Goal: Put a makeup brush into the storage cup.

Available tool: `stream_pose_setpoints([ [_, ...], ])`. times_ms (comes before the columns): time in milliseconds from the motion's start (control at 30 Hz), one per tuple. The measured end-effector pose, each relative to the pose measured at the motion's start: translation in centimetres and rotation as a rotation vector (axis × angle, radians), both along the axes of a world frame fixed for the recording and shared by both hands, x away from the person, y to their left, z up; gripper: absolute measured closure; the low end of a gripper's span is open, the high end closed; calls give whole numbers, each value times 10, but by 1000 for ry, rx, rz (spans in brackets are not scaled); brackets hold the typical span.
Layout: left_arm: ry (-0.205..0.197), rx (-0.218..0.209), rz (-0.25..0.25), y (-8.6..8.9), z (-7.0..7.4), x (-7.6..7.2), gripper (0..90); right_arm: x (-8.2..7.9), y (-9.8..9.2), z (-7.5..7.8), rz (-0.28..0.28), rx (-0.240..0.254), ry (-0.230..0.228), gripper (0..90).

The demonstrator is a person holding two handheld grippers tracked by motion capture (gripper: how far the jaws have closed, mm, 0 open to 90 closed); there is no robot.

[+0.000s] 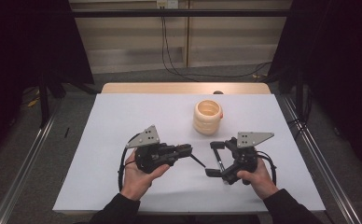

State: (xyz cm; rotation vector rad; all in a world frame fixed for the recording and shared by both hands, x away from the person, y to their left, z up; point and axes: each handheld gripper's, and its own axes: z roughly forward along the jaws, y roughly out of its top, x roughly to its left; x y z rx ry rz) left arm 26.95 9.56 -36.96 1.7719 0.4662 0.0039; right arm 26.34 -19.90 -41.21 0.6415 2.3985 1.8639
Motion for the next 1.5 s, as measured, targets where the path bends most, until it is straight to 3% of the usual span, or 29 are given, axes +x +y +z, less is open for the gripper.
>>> stream_pose_setpoints([
  [267,9,39,-3,2,7,4,840,-2,-1,-1,4,11,-17,8],
  [333,7,73,-10,2,8,5,840,-3,-1,-1,-13,3,-27,13],
  [667,47,136,-31,-1,10,8,840,-10,1,-3,-31,-33,-34,43],
  [767,57,150,-38,-4,9,9,840,-10,4,-4,-24,-39,-38,65],
  [833,43,159,-37,-4,10,8,840,-10,5,-4,-16,-45,-33,81],
  [900,41,143,-41,-3,11,8,840,-10,7,-5,-5,-54,-36,99],
  [967,32,177,-45,-4,11,8,839,-10,9,-5,-8,-59,-36,123],
  [1167,48,187,-57,-8,5,9,840,-14,18,-4,31,-76,-56,165],
  [1500,53,181,-86,-20,1,5,840,-10,26,-5,76,-79,-32,445],
])
